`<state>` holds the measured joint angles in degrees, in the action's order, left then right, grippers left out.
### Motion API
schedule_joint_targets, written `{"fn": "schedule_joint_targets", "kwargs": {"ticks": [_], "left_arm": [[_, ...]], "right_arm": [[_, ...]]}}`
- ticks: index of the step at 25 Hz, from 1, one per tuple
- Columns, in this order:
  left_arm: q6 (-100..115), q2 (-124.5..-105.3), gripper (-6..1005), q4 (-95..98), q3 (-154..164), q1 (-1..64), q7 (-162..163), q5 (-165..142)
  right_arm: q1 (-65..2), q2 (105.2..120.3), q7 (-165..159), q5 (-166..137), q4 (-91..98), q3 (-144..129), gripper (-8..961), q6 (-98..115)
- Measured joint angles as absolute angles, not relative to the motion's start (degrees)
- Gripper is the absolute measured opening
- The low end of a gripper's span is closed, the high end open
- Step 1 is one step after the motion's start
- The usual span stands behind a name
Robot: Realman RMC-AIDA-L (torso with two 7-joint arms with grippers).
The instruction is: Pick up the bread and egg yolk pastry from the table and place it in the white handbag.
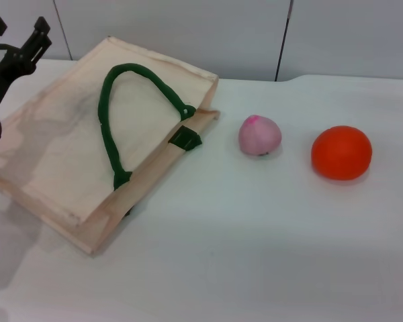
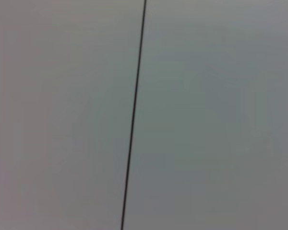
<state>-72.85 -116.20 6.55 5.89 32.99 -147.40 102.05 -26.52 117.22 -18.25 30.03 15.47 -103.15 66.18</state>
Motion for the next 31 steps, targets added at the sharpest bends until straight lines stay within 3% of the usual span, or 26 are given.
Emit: {"fn": "schedule_joint_targets", "kwargs": {"ticks": [31], "left_arm": [[-72.0, -116.19, 860, 6.5, 5.8, 32.9, -145.9, 105.2]], "right_arm": [[-29.9, 116.81, -20.5, 30.1, 14.6, -110.4, 905, 65.8]]}}
